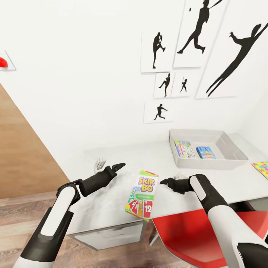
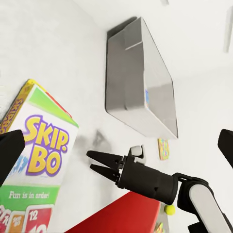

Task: Put all the toys in the child's room - the three board games (two on the bed and one on the table), the two jigsaw puzzles on the table, and the tennis ball on the table - inside the toy box on the table in the child's room.

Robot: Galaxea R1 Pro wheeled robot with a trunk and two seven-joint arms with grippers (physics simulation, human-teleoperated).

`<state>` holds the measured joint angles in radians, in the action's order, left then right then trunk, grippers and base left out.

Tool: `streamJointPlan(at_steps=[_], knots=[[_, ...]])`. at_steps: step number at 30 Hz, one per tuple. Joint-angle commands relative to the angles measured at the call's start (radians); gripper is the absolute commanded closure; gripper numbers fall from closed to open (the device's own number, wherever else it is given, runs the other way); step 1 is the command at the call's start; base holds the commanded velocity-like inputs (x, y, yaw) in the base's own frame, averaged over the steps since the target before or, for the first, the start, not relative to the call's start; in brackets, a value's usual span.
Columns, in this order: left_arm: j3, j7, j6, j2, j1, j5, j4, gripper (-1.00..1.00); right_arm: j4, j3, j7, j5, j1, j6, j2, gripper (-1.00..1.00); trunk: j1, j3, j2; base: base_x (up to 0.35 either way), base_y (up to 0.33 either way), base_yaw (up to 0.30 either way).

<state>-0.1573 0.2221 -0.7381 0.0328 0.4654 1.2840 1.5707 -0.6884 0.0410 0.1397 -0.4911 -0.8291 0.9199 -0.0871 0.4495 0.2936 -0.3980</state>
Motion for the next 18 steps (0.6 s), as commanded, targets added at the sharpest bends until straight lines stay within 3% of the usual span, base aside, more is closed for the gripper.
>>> streamJointPlan(at_steps=[1, 18], knots=[[-0.001, 0.010, -0.001, 0.000, 0.001, 0.010, 0.001, -1.00, 0.000, 0.004, 0.010, 0.010, -0.001, 0.005, 0.000, -1.00, 0.001, 0.004, -0.002, 0.000, 0.000, 0.000], [-0.013, 0.011, 0.002, -0.002, 0.001, 0.005, -0.001, -1.00, -0.002, 0.004, 0.011, 0.009, 0.001, 0.003, 0.000, -1.00, 0.001, 0.028, -0.002, 0.000, 0.000, 0.000]])
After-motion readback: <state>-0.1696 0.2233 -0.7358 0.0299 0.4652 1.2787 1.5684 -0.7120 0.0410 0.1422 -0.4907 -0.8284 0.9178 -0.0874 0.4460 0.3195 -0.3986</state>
